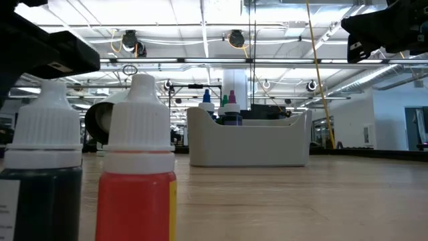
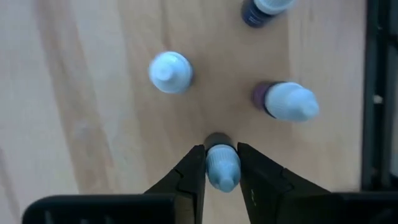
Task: Pick & Place food coloring
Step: Put the small green food coloring bottle into the white container
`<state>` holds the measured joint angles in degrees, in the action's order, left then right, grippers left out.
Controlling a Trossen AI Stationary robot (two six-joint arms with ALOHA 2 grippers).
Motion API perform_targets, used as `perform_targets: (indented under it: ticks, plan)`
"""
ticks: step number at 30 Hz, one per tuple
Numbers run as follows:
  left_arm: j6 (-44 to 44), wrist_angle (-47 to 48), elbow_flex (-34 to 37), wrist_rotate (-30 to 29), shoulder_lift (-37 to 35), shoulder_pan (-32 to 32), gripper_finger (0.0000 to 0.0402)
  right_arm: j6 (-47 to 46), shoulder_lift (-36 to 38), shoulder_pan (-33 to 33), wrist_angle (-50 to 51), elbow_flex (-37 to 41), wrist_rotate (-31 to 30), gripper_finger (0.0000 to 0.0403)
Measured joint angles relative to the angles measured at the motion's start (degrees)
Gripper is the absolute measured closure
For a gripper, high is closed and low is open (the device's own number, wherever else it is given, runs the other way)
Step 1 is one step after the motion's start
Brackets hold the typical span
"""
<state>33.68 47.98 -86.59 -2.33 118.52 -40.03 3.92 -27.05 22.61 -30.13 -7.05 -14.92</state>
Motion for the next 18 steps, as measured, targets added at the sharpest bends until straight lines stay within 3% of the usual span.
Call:
perform_targets:
  ticks: [6, 12, 18]
  plan:
    - [-3.28, 7.52, -2.12, 5.80, -0.41, 1.62, 0.0316, 0.22, 0.00, -0.01, -0.02, 0.00, -0.02, 0.0403]
    - [-7.78, 17.54, -9.89, 5.69, -0.50, 5.89, 0.0315, 0.46, -0.02, -0.01, -0.02, 0.00, -0.13, 0.0403]
    - [-19.75, 21.90, -22.21, -2.28, -0.52, 10.80, 0.0314, 1.48, 0.00, 0.00, 0.00, 0.00, -0.17, 0.0403]
